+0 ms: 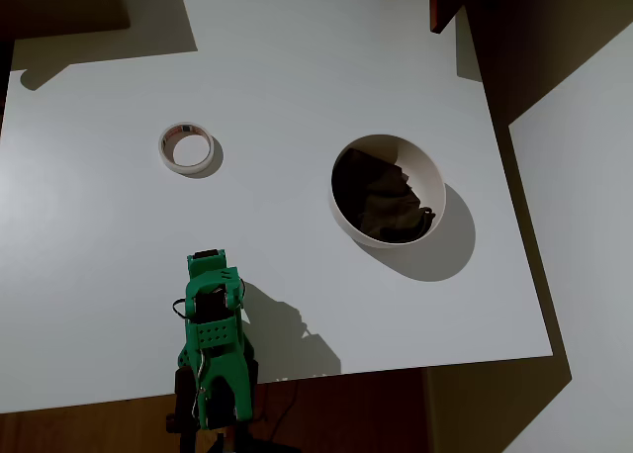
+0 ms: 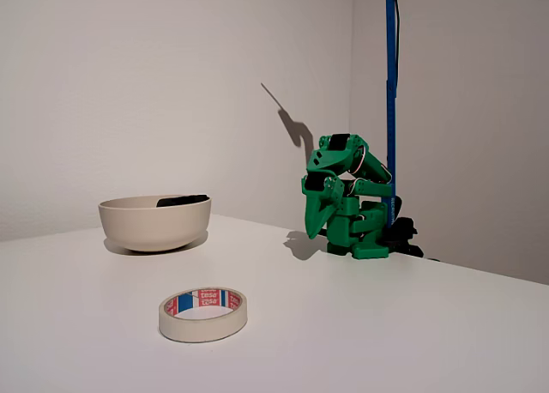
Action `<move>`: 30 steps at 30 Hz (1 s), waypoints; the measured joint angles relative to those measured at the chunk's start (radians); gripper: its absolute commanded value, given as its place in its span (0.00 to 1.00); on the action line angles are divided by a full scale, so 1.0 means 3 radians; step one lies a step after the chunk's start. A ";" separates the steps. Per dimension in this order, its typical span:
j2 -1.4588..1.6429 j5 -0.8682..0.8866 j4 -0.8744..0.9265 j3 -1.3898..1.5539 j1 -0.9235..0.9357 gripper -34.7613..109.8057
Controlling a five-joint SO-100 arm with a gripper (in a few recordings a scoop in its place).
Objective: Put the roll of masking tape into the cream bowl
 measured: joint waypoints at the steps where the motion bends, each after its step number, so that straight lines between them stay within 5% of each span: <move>1: 0.0000 -0.0005 -0.0010 0.0000 -0.0066 0.18; 13: -0.0322 0.0066 -0.0343 -0.0373 -0.0194 0.18; 30: -0.4766 0.0547 0.0041 -0.4218 -0.0015 0.18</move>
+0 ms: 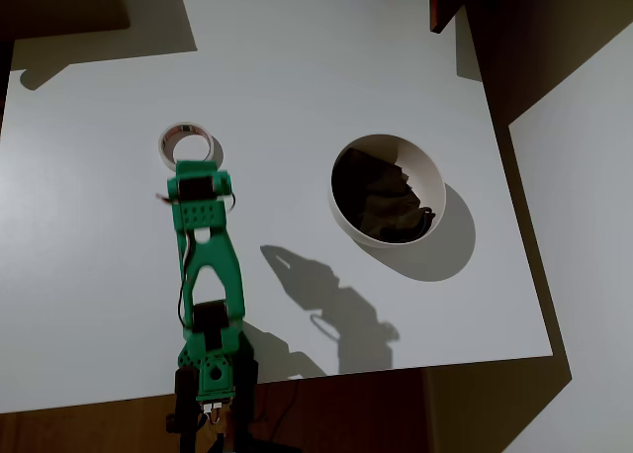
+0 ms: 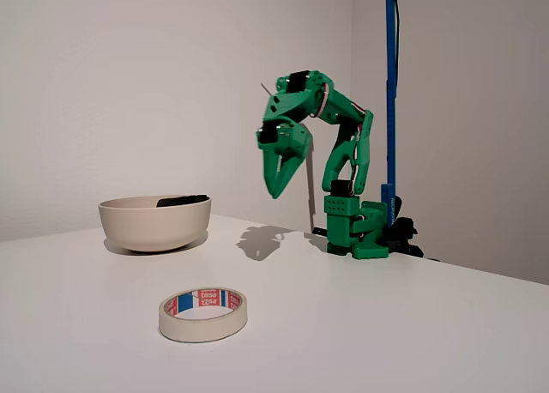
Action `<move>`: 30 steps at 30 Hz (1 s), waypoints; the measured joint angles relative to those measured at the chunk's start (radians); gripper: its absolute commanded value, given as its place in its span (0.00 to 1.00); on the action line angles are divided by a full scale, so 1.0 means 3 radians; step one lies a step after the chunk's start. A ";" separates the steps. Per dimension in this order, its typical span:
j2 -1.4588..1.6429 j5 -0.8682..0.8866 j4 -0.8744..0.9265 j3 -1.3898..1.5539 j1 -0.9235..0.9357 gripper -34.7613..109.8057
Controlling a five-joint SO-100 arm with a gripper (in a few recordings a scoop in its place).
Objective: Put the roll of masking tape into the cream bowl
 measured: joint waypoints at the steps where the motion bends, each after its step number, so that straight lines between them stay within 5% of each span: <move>1: -0.0266 0.0015 0.0066 -0.0261 0.0020 0.18; 15: -0.2296 -0.0092 0.0445 -0.2020 -0.0107 0.18; 19: -0.2664 -0.0123 0.0573 -0.2485 -0.0107 0.26; 30: -0.2853 -0.0184 0.0844 -0.3007 -0.0164 0.34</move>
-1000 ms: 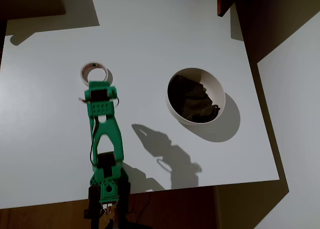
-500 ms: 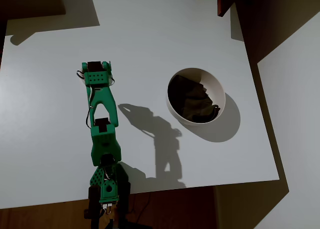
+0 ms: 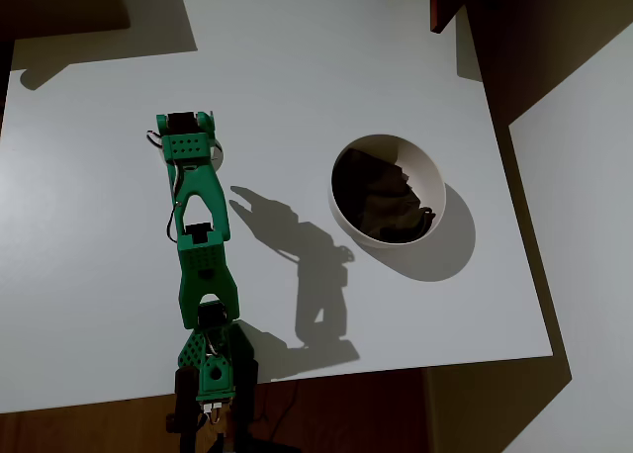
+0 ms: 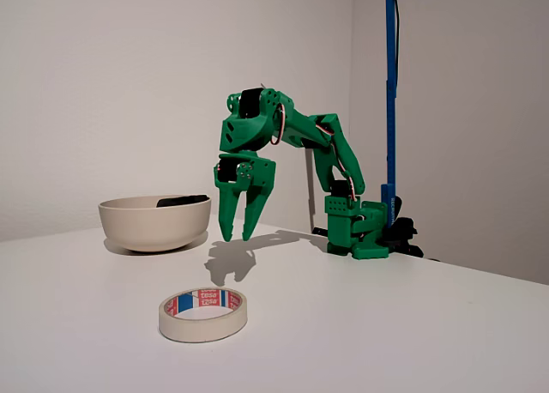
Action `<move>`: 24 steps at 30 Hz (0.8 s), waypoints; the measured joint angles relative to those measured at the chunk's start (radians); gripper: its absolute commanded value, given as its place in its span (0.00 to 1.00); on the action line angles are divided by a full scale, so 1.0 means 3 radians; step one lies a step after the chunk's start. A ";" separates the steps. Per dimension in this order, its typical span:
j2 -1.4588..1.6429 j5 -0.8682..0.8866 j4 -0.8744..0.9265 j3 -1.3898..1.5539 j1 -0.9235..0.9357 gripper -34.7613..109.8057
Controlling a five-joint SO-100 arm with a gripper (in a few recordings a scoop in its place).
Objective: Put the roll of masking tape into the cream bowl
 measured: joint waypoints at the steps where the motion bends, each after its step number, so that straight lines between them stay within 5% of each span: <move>1: -0.0015 0.0000 0.0031 -0.0005 -0.0020 0.34; 24: -0.0736 0.0046 -0.0072 -0.0348 0.0066 0.36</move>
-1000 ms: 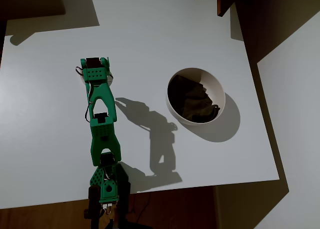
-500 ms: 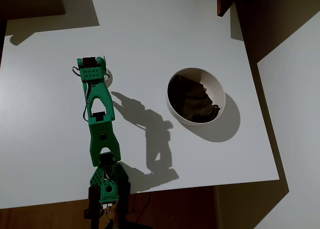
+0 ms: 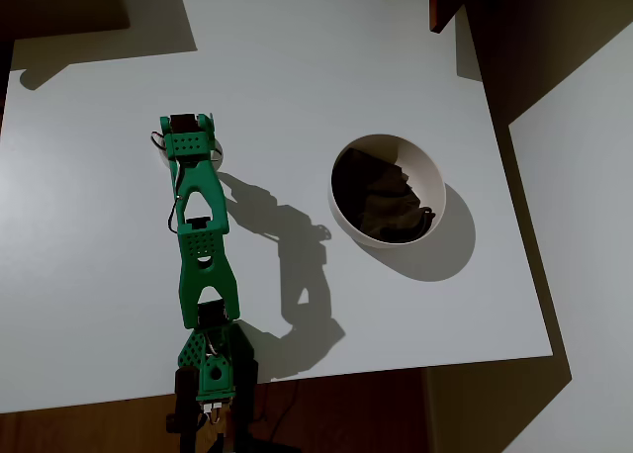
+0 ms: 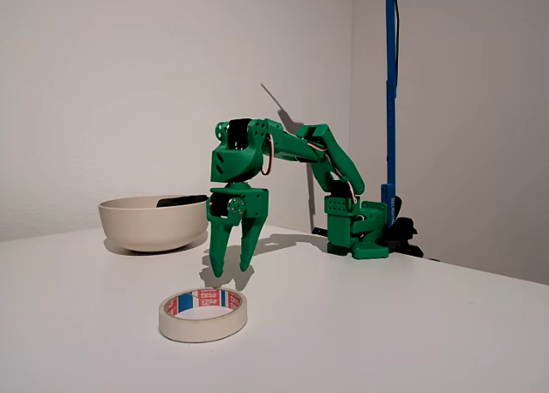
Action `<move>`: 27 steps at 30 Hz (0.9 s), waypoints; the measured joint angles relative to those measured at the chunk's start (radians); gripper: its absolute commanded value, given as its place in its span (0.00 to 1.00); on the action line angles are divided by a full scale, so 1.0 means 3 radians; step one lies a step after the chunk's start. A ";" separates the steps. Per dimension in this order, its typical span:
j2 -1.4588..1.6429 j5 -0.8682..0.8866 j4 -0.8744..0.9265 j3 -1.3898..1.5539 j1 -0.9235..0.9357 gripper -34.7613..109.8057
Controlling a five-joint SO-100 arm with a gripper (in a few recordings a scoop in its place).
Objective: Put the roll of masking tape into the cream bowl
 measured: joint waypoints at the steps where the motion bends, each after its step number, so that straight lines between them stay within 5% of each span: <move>1: -0.0026 0.0000 0.0000 -0.0020 0.0015 0.36; 27: -0.0199 0.0107 0.0123 -0.0112 -0.0118 0.35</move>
